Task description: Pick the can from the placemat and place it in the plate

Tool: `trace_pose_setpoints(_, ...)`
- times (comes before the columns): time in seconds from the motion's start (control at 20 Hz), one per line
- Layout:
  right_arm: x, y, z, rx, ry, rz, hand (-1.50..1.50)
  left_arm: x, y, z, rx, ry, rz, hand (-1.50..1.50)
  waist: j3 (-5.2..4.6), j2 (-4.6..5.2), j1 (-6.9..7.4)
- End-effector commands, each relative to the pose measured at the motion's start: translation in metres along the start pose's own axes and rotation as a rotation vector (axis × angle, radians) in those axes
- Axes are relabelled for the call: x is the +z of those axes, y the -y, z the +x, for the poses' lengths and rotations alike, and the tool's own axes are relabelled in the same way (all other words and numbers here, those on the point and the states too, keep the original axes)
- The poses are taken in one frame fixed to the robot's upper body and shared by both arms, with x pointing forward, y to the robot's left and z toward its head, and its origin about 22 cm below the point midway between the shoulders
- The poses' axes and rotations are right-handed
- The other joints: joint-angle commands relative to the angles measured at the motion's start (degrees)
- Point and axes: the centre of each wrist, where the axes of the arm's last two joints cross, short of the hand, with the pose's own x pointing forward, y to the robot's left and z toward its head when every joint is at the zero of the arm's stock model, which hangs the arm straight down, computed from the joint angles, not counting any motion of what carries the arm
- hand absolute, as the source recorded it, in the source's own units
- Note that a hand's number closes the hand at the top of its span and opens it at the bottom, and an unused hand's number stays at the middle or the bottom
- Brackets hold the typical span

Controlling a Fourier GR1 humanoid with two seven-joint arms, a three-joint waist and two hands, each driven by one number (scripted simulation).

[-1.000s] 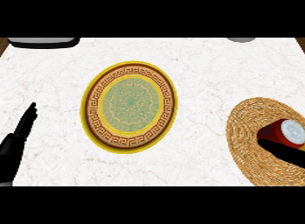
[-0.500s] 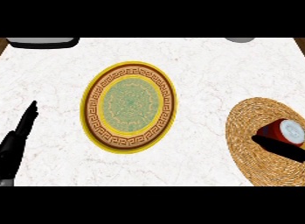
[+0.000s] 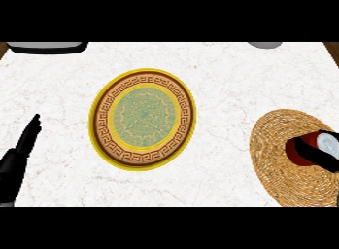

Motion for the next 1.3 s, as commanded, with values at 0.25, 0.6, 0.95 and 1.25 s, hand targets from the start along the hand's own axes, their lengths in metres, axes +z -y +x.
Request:
trace_pose_setpoints(0.25,-0.001,-0.022,0.008,0.458,0.267,0.173,1.50,-0.007,0.011,0.007,0.006,0.035,-0.037,0.00,0.80,0.99,2.32)
trace_pose_setpoints(0.6,-0.025,-0.018,0.046,0.912,0.677,0.247,1.50,-0.015,0.011,0.013,0.014,0.041,-0.035,0.00,0.91,1.22,3.46)
trace_pose_setpoints(0.95,0.002,-0.022,0.100,0.778,0.935,0.100,1.50,-0.010,-0.002,-0.005,0.000,0.005,-0.001,0.00,0.75,0.40,0.21)
trace_pose_setpoints(1.25,0.038,0.000,0.127,0.602,1.223,0.076,1.50,-0.004,-0.015,0.003,0.002,-0.006,-0.005,0.00,0.77,0.14,-0.21)
